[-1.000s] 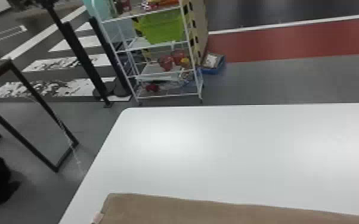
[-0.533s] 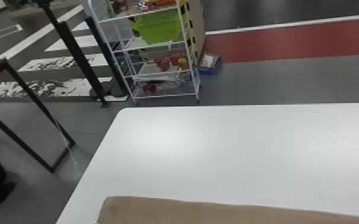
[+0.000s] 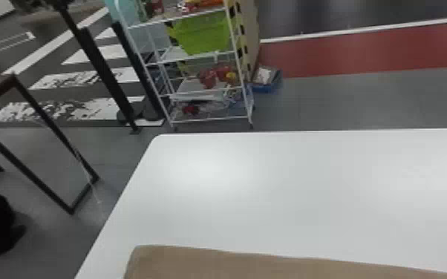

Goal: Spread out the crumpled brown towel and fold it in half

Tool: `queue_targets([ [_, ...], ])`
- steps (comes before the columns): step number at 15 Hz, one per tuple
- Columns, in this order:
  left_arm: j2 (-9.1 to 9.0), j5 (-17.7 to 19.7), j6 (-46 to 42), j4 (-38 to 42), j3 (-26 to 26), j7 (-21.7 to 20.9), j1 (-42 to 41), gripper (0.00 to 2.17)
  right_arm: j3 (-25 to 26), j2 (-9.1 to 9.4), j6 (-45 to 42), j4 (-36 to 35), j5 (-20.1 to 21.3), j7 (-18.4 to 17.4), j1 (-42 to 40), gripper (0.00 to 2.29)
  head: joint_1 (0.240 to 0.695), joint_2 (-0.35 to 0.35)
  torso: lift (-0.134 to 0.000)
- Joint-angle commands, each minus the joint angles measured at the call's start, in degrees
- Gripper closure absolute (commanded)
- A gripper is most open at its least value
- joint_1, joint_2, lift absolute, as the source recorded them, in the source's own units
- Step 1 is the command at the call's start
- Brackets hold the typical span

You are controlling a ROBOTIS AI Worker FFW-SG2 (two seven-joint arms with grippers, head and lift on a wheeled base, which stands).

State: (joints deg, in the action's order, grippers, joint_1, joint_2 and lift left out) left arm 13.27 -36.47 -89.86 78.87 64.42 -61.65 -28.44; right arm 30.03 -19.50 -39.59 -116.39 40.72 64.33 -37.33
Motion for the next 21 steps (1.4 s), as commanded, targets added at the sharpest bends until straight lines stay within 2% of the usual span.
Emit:
queue_targets([
  [1, -0.09, 0.09, -0.1, 1.11, 0.89, -0.75, -0.3, 2.14, 0.03, 0.08, 0.0, -0.24, -0.03, 0.0, -0.03, 1.29, 0.695, 0.35, -0.122],
  [9, -0.88, 0.17, -0.1, 3.31, 1.06, -3.82, -1.7, 2.13, -0.33, 0.08, 0.0, -0.06, 0.59, -0.35, -0.03, 1.29, 0.695, 0.35, -0.122],
  [10, -0.88, 0.17, -0.1, 3.66, 1.24, -4.0, -1.7, 1.98, -0.33, 0.08, 0.0, 0.03, 0.67, -0.44, -0.03, 1.29, 0.695, 0.35, -0.122],
  [11, -0.88, 0.35, -0.1, 3.75, 1.41, -4.7, -1.7, 1.65, -0.33, 0.08, 0.0, 0.11, 0.94, -0.44, -0.03, 1.29, 0.695, 0.35, -0.122],
  [12, -0.97, 0.88, -0.1, 4.37, 1.59, -5.58, -1.7, 0.99, -0.41, 0.16, 0.0, 0.11, 1.03, -0.52, -0.11, 1.29, 0.695, 0.35, -0.122],
  [13, -1.05, 1.23, -0.1, 4.63, 2.03, -5.76, -1.7, 0.18, -0.5, 0.16, 0.0, 0.11, 1.03, -0.52, -0.11, 1.29, 0.695, 0.35, -0.122],
  [14, -1.05, 1.32, -0.1, 4.98, 2.73, -6.2, -1.7, 0.01, -0.41, 0.16, -0.18, 0.11, 1.03, -0.61, -0.11, 1.29, 0.695, 0.35, -0.122],
  [17, -0.97, 2.9, -0.1, 5.6, 4.05, -7.08, -1.7, 0.02, -0.41, 0.08, -0.36, 0.11, 1.11, -0.61, -0.29, 1.29, 0.695, 0.35, -0.122],
  [21, -0.88, 2.9, -0.1, 5.51, 4.14, -7.08, -1.35, 0.02, -0.5, 0.16, -5.28, 0.47, 4.19, -3.42, -1.61, 1.29, 0.695, 0.35, -0.122],
])
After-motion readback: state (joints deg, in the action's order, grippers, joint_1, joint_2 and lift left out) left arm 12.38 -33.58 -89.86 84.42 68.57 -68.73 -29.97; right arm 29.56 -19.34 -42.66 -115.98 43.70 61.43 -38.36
